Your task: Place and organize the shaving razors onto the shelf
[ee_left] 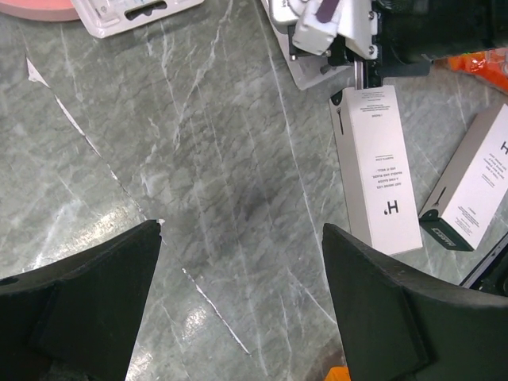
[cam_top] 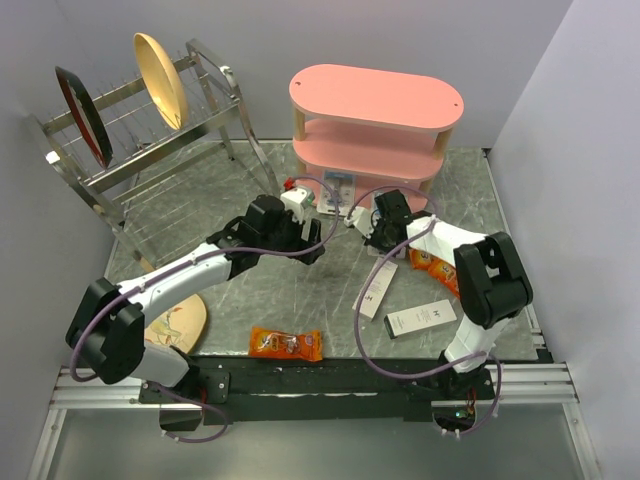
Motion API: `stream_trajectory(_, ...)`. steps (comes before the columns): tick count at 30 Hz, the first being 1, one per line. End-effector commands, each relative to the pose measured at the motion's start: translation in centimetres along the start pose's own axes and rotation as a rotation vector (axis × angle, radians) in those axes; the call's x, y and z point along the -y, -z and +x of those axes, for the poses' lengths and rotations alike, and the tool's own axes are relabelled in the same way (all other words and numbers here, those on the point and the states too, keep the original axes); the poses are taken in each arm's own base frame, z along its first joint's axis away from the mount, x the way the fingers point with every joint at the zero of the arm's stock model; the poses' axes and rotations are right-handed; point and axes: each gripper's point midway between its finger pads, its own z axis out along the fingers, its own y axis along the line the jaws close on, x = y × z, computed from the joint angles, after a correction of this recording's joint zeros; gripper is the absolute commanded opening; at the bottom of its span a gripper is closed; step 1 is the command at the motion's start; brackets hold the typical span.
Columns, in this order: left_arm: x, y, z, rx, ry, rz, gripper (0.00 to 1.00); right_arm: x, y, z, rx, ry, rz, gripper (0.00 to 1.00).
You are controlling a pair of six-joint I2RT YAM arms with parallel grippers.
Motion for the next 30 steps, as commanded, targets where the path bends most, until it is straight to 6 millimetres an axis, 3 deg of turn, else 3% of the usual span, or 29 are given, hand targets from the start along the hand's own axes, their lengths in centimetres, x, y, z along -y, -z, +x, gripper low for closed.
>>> stream_trajectory(1, 0.9, -0.3, -2.2, 0.061, 0.01, 0.033, 0.88, 3.5, -0.1, -1.2, 0.025, 0.028, 0.112, 0.0)
stream_trajectory(11, 0.8, -0.4, -2.4, 0.063, 0.006, 0.029, 0.88, 7.0, 1.2, -1.9, 0.093, 0.093, 0.334, 0.0)
stream_trajectory(21, 0.7, -0.5, -2.6, 0.064, 0.001, 0.024, 0.88, 10.4, 1.0, -3.6, 0.119, 0.121, 0.461, 0.0)
stream_trajectory(30, 0.7, -0.7, -2.5, 0.06, 0.0, 0.025, 0.89, 11.0, 0.0, -4.4, 0.126, 0.134, 0.454, 0.0)
